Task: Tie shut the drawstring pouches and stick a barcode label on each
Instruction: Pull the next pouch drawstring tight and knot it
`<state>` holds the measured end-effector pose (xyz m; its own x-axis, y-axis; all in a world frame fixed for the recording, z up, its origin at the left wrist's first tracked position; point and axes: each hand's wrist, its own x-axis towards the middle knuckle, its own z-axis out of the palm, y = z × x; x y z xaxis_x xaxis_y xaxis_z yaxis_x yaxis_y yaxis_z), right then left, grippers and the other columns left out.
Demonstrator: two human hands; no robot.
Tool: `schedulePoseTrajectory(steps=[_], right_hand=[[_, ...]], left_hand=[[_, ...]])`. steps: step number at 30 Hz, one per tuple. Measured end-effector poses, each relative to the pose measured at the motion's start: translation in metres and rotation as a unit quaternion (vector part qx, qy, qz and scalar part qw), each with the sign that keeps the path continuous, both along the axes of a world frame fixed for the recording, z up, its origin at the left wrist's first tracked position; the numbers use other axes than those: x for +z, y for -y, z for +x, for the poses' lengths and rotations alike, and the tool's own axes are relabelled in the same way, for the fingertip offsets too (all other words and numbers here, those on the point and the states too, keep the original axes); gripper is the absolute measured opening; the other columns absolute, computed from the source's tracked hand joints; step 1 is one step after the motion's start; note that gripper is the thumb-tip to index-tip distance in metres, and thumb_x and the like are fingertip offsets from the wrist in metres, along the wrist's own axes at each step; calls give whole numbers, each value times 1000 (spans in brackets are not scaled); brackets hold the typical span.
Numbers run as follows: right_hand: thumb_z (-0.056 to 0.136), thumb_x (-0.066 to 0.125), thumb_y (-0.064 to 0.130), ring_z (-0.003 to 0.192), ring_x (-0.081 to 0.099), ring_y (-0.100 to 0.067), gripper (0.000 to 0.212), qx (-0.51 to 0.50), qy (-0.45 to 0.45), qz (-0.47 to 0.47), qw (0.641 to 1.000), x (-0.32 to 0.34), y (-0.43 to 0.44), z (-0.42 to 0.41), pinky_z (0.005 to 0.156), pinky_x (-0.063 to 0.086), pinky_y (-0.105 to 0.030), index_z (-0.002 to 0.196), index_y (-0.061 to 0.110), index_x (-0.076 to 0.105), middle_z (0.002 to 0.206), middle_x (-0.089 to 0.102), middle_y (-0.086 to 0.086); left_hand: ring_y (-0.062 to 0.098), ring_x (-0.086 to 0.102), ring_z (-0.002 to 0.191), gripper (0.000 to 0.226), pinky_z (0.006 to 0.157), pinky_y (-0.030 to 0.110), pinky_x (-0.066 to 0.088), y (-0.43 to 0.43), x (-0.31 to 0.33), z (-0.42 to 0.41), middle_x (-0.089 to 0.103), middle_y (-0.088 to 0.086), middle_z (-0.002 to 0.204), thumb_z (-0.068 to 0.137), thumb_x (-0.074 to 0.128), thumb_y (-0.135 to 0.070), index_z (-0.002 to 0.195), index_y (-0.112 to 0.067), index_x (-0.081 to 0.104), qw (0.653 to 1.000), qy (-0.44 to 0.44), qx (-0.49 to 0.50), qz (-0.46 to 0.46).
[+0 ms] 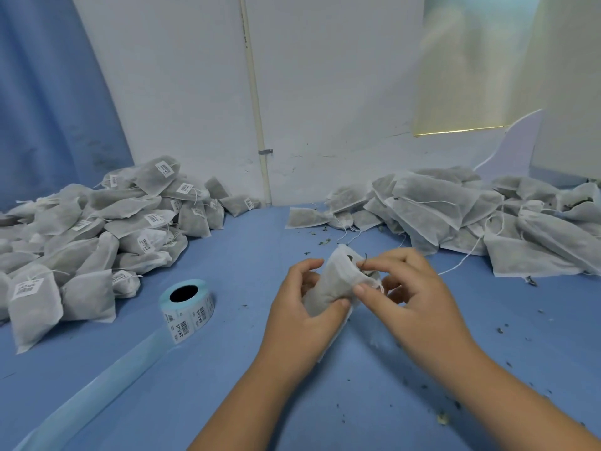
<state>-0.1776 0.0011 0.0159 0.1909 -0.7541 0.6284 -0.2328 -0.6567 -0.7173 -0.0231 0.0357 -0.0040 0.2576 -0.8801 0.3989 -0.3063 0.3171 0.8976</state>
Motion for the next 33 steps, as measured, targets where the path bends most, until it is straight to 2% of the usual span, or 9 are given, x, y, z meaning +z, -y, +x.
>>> schedulePoseTrajectory(steps=[3, 5, 7, 14, 18, 21, 24, 30, 33], right_hand=[[80, 73, 12, 75, 55, -12, 13, -17, -54, -46, 997, -4, 2, 0, 64, 41, -12, 88, 22, 73, 92, 56, 9], [81, 72, 11, 70, 54, -9, 10, -18, -85, -77, 993, -4, 3, -3, 63, 40, -12, 88, 18, 74, 92, 57, 10], [82, 72, 14, 64, 50, -3, 8, -7, -111, -113, 987, -3, 1, -4, 61, 37, -10, 87, 20, 73, 91, 55, 13], [78, 74, 20, 68, 54, -1, 26, 3, -88, -130, 988, 0, -5, -3, 63, 40, -8, 100, 32, 64, 83, 59, 16], [76, 78, 17, 64, 55, -6, 26, -10, -62, -121, 991, 2, -7, -5, 60, 39, -8, 83, 33, 58, 82, 60, 18], [77, 73, 16, 63, 51, -4, 9, 14, -88, -177, 980, 5, -9, -4, 59, 39, -10, 81, 21, 67, 80, 58, 16], [77, 71, 17, 64, 54, -5, 12, 34, -100, -184, 977, 5, -10, -3, 58, 44, -16, 90, 17, 72, 86, 61, 12], [85, 58, 37, 69, 57, -8, 16, 65, -205, -141, 966, 5, -10, -4, 62, 47, -28, 82, 25, 68, 89, 60, 18], [84, 49, 42, 71, 53, 1, 21, 58, -259, -133, 955, 5, -11, -4, 62, 48, -30, 84, 33, 68, 99, 60, 24]], left_hand=[[2, 60, 104, 39, 85, 17, 45, -3, 4, -3, 63, -9, 113, 74, 62, -46, 113, -41, 58, 1000, -6, -24, 6], [1, 61, 104, 19, 86, 16, 43, -3, 9, -6, 65, -5, 116, 88, 57, -38, 105, -37, 65, 999, -47, -22, 4], [2, 63, 99, 23, 81, 14, 44, -3, 12, -8, 67, -1, 111, 99, 50, -28, 93, -33, 71, 996, -85, 0, 8], [3, 60, 70, 19, 63, 11, 44, -3, 18, -6, 70, 6, 89, 92, 60, -19, 76, -16, 71, 993, -105, 53, -1], [1, 61, 70, 19, 63, 10, 44, -5, 19, -5, 70, 2, 86, 90, 62, -20, 75, -19, 72, 989, -122, 78, -10], [0, 61, 72, 24, 65, 9, 43, -7, 21, -5, 69, 1, 88, 90, 63, -18, 70, -26, 72, 989, -114, 85, -29], [-1, 60, 73, 25, 66, 7, 42, -10, 23, -8, 67, 1, 87, 90, 63, -13, 70, -26, 71, 992, -90, 69, -49], [-1, 59, 73, 20, 67, 8, 42, -12, 21, -11, 64, -2, 83, 92, 61, -11, 76, -18, 69, 996, -32, 44, -72], [2, 59, 71, 19, 66, 13, 44, -13, 16, -13, 67, -7, 79, 95, 58, -16, 79, -21, 68, 998, -4, 32, -58]])
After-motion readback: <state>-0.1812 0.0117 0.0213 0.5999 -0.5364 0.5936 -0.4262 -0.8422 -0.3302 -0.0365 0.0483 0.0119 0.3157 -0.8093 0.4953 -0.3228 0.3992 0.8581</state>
